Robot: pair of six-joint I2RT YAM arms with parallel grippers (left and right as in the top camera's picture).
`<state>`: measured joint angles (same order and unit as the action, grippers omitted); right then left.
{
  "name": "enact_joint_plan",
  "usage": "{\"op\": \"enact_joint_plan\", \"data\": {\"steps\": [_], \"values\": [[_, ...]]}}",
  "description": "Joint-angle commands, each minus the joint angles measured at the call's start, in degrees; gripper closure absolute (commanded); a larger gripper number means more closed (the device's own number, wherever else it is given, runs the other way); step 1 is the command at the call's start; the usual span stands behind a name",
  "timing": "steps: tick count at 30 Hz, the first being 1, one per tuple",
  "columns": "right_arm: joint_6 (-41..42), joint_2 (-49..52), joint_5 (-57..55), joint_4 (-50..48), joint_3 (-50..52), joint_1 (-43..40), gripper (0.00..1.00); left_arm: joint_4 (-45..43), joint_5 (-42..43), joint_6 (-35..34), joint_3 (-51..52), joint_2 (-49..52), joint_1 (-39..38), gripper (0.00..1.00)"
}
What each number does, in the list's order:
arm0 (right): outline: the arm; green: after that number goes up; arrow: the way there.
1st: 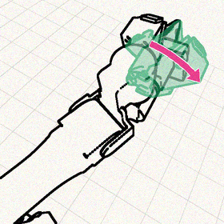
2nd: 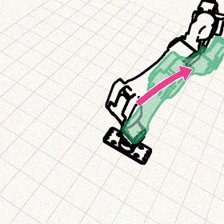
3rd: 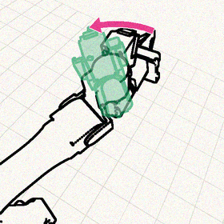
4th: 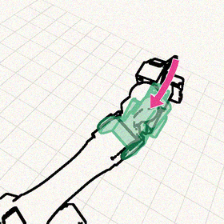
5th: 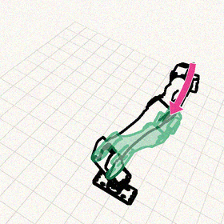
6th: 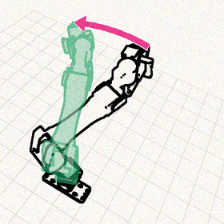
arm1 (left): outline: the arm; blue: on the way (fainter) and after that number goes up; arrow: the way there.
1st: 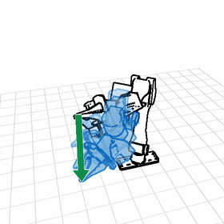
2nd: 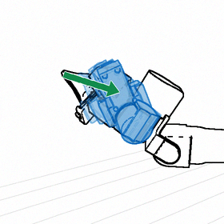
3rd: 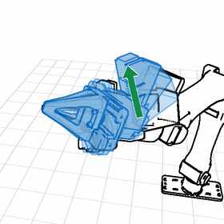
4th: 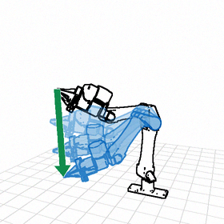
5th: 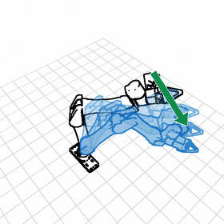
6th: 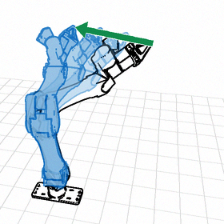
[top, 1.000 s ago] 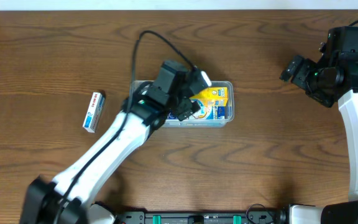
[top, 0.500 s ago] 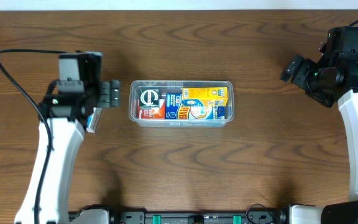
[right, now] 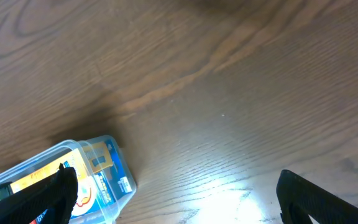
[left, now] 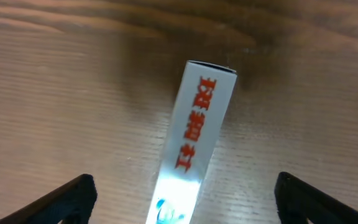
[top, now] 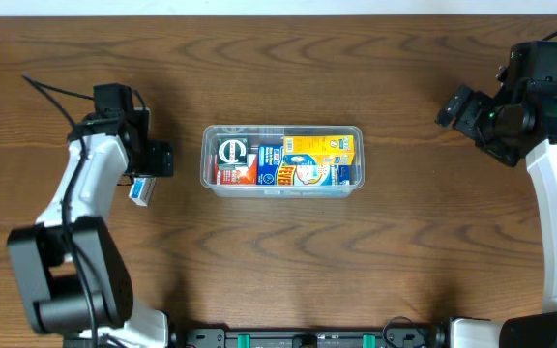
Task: Pack container
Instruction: 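Release the yellow box and move the left gripper to the white box, then grasp the white-blue tube box with the left gripper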
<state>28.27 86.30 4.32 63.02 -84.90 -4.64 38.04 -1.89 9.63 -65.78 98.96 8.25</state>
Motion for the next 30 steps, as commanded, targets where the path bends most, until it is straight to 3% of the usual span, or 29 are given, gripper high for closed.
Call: {"op": "enact_joint_plan", "data": {"steps": [1,6,12,17,20,24,30], "values": [[0.59,0.07,0.04,0.02,-0.48,-0.42,0.01,-0.85,0.11,0.87,-0.46,2.73,0.09,0.13],[0.59,0.07,0.04,0.02,-0.48,-0.44,0.01,-1.73,0.07,1.36,-0.46,5.05,0.42,0.21],[0.59,0.07,0.04,0.02,-0.48,-0.44,0.01,-0.85,-0.11,1.22,-0.46,5.42,2.32,0.48],[0.59,0.07,0.04,0.02,-0.48,-0.42,0.01,-0.55,-0.09,0.79,-0.46,5.4,2.99,0.57],[0.59,0.07,0.04,0.02,-0.48,-0.44,0.01,-0.17,-0.04,0.76,-0.48,5.29,2.93,0.67],[0.59,0.07,0.04,0.02,-0.48,-0.42,0.01,1.29,-0.04,0.79,-0.61,4.35,2.91,0.75],[0.59,0.07,0.04,0.02,-0.48,-0.42,0.01,3.89,-0.07,0.81,-1.73,-2.97,1.79,0.75]]}}
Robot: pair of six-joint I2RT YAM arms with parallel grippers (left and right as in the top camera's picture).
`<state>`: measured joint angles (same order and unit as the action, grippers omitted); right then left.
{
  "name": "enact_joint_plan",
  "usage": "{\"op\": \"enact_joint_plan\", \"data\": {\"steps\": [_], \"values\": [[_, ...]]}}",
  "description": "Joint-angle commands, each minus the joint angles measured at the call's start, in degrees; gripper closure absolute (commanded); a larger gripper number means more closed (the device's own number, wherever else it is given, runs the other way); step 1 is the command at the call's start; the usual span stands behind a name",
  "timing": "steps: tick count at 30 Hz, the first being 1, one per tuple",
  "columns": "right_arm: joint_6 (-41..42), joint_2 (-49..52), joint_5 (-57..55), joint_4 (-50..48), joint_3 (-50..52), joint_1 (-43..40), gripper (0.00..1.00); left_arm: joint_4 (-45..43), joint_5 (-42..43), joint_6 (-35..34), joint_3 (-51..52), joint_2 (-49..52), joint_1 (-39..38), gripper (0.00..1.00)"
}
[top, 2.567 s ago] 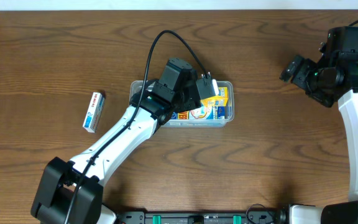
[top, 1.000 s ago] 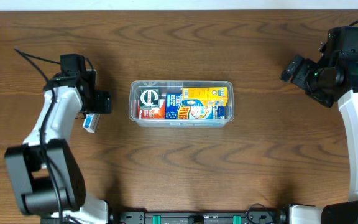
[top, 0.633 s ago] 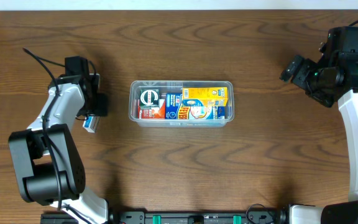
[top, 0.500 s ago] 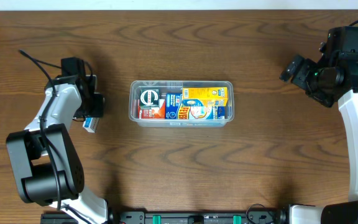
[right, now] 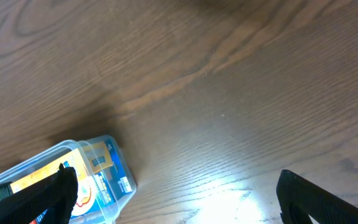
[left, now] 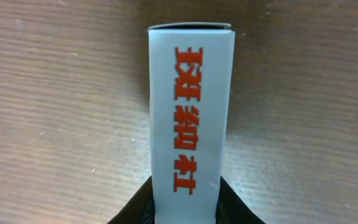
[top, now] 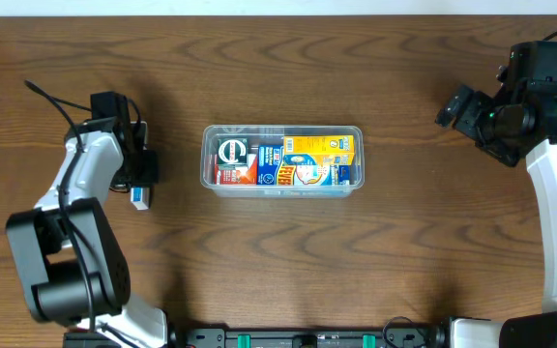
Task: Pack container
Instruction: 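Grasp the white-blue tube box with the left gripper, then carry the white box into the container and lower it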
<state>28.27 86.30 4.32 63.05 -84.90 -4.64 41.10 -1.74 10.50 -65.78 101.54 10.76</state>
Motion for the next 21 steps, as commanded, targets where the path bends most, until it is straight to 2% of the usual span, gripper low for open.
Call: {"op": "enact_joint_plan", "data": {"steps": [1,5,10,16,21], "values": [[0.59,0.07,0.04,0.0,-0.48,-0.42,0.01,1.33,-0.22,-0.07,-2.08,-7.34,-1.09,0.75],[0.59,0.07,0.04,0.0,-0.48,-0.42,0.01,3.65,-0.2,-0.04,-4.07,-16.17,-3.85,0.75],[0.59,0.07,0.04,0.0,-0.48,-0.42,0.01,3.72,0.61,1.31,-4.55,-27.58,-10.97,0.75],[0.59,0.07,0.04,0.0,-0.48,-0.44,0.01,3.37,12.52,13.03,-4.55,-35.23,-23.54,0.75],[0.59,0.09,0.04,0.0,-0.48,-0.42,0.01,2.16,14.64,25.59,-4.52,-34.38,-33.44,0.75]]}}
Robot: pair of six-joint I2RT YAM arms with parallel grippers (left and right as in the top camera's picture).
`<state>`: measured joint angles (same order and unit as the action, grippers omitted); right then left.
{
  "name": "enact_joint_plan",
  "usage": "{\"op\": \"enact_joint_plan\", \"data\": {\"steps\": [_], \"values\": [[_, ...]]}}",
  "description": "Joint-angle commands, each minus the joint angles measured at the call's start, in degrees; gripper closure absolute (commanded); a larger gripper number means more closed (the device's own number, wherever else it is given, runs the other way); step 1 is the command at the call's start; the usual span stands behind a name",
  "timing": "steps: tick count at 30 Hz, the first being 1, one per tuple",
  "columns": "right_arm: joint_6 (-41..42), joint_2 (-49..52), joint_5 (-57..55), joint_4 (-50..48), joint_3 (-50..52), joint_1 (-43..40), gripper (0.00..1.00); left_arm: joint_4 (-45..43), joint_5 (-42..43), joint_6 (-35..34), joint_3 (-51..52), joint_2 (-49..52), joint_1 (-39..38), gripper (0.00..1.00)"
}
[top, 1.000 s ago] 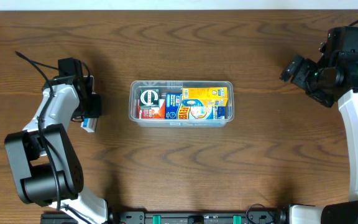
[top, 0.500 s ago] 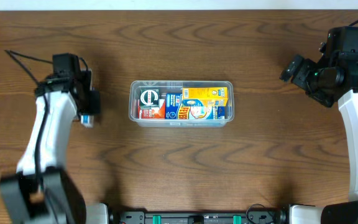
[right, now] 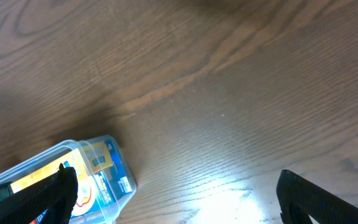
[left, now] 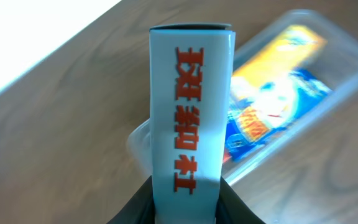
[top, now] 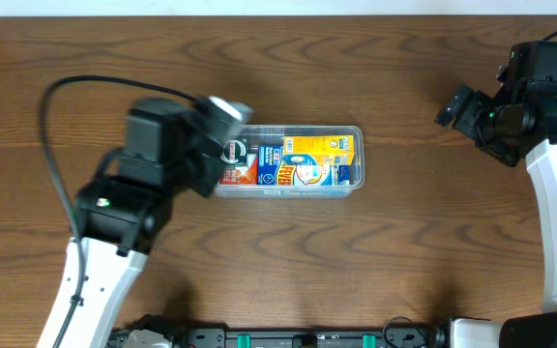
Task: Pack container
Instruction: 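Carry the white box into the container and lower it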
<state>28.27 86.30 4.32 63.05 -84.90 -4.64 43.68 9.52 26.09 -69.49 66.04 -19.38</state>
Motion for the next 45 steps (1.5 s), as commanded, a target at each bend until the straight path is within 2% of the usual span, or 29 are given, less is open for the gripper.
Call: {"op": "enact_joint_plan", "data": {"steps": [1,6,11,21,22,23,27,31,38,41,45], "values": [[0.59,0.07,0.04,0.0,-0.48,-0.42,0.01,-1.09,3.37,12.61,-0.81,2.16,-5.14,0.75],[0.59,0.07,0.04,0.0,-0.48,-0.44,0.01,-6.14,3.39,19.69,-0.81,8.76,-10.19,0.75],[0.59,0.07,0.04,0.0,-0.48,-0.44,0.01,-10.14,3.56,23.37,-0.81,16.41,-14.01,0.75],[0.59,0.07,0.04,0.0,-0.48,-0.42,0.01,-16.85,3.58,24.26,-0.81,25.18,-19.47,0.75],[0.59,0.07,0.04,0.0,-0.48,-0.42,0.01,-16.81,3.56,24.24,-0.81,25.4,-19.67,0.74],[0.59,0.07,0.04,0.0,-0.48,-0.44,0.01,-16.79,3.56,24.2,-0.81,25.57,-19.71,0.64],[0.59,0.09,0.04,0.0,-0.48,-0.42,0.01,-16.83,2.05,23.04,-0.83,25.57,-19.54,0.48],[0.59,0.07,0.04,0.0,-0.48,-0.42,0.01,-16.81,-2.01,22.32,-0.83,25.53,-19.54,0.45],[0.57,0.07,0.04,0.0,-0.48,-0.44,0.01,-16.81,-6.8,14.78,-0.9,20.46,-19.54,0.43],[0.59,0.09,0.04,0.0,-0.48,-0.42,0.01,-16.39,-11.13,6.12,-0.9,15.74,-18.69,0.37],[0.59,0.07,0.04,0.0,-0.48,-0.42,0.01,-12.35,-13.68,-3.37,-0.9,8.7,-15.21,0.36]]}}
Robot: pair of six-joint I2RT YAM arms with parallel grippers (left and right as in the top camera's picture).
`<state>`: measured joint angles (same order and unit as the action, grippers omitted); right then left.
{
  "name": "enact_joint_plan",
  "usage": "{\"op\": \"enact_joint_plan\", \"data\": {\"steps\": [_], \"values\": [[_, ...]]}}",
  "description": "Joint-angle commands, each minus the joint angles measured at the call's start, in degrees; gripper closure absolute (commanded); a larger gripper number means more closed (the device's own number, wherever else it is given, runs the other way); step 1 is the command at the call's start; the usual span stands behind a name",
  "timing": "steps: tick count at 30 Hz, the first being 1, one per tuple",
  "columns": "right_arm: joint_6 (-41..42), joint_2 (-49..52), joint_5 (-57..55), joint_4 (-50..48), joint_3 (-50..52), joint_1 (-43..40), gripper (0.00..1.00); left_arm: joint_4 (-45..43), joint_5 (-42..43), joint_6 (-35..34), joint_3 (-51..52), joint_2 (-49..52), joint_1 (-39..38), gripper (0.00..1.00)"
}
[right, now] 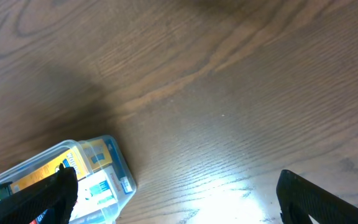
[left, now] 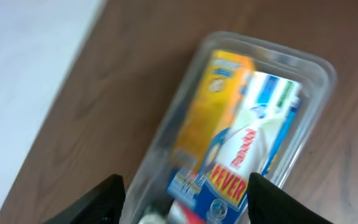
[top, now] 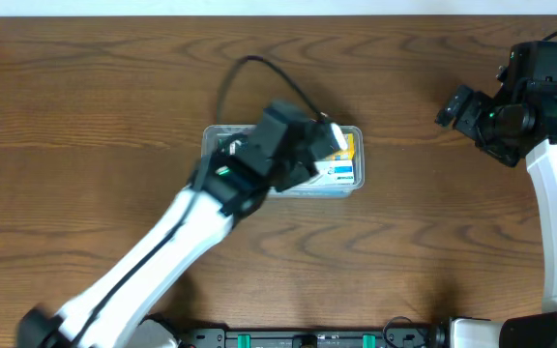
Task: Pack container
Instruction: 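Carry the white box into the container and lower it, then release the white box and withdraw the left gripper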
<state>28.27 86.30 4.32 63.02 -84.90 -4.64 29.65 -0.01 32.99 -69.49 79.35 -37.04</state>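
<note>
A clear plastic container (top: 354, 188) sits mid-table, filled with a yellow pack (left: 213, 99), a blue "FEVER" box (left: 219, 186) and other packs. A white box (left: 263, 121) lies flat on top of them near the container's right end. The same white box (right: 95, 186) shows through the container wall (right: 124, 174) in the right wrist view. My left gripper (top: 319, 145) hovers open just above the container, and between the fingers of that gripper (left: 188, 202) is nothing. My right gripper (top: 450, 108) stands open far to the right, its fingers apart over bare wood (right: 178, 202).
The left arm (top: 162, 261) stretches diagonally from the front left across the table and covers much of the container. A black cable (top: 259, 68) loops behind it. The right arm's white link (top: 554, 213) runs along the right edge.
My left gripper was shut on the white box above the container's left end. Now it is open over the container's right part and the box lies inside. The right arm has not moved.
My left gripper stood open around the white box on the table left of the container. Then it was shut on the box there. Then it held the box above the container's left end. Now the box rests in the container, let go.
</note>
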Motion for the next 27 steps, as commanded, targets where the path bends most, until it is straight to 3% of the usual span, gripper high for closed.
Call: {"op": "enact_joint_plan", "data": {"steps": [1,6,10,15,21,24,27], "values": [[0.59,0.07,0.04,0.02,-0.46,-0.42,0.01,3.41,-4.15,-12.79,-0.9,-6.62,3.96,0.35],[0.59,0.07,0.04,0.02,-0.48,-0.42,0.01,12.96,-4.15,-24.26,-0.87,-14.88,12.9,0.3],[0.59,0.07,0.04,0.02,-0.48,-0.42,0.01,20.92,-4.13,-29.16,-0.87,-19.17,21.16,0.3],[0.59,0.07,0.04,0.02,-0.48,-0.42,0.01,27.17,-4.11,-29.51,-0.87,-20.26,28.3,0.25],[0.59,0.09,0.04,0.02,-0.48,-0.44,0.01,28.94,-4.87,-30.27,-0.85,-18.78,30.91,0.2],[0.59,0.07,0.04,0.04,-0.48,-0.42,0.01,30.45,-9.88,-30.29,-0.83,-17.92,32.02,0.02],[0.59,0.07,0.04,0.02,-0.48,-0.44,0.01,31.41,-10.6,-30.29,-0.81,-17.22,33.09,0.02]]}}
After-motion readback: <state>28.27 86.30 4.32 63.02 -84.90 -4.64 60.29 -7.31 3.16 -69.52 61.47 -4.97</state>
